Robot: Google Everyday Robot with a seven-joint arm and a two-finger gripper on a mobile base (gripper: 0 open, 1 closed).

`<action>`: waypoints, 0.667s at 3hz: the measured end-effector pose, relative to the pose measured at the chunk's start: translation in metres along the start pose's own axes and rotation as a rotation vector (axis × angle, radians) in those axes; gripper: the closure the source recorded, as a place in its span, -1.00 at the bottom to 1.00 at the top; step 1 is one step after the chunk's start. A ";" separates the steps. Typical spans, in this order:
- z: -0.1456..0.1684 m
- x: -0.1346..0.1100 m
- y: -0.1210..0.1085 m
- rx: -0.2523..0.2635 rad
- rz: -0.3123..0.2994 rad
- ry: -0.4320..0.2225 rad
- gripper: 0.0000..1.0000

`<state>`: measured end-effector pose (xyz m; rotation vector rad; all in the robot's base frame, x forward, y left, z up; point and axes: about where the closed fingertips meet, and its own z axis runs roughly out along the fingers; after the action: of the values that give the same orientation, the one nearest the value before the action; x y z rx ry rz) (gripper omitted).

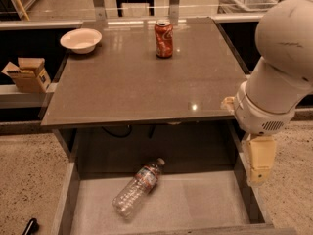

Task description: Pick water bottle from top drawer and place on counter

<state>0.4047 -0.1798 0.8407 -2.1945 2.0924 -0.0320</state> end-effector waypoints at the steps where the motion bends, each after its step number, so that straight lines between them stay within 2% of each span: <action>1: -0.001 -0.004 0.001 -0.004 -0.033 0.007 -1.00; 2: 0.008 -0.040 0.019 -0.006 -0.179 -0.030 -1.00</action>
Offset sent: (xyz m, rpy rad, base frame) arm -0.0610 0.1057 -0.0409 0.0053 -0.0149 1.0746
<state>0.3849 -0.1399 0.8331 -2.3634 1.8775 -0.0072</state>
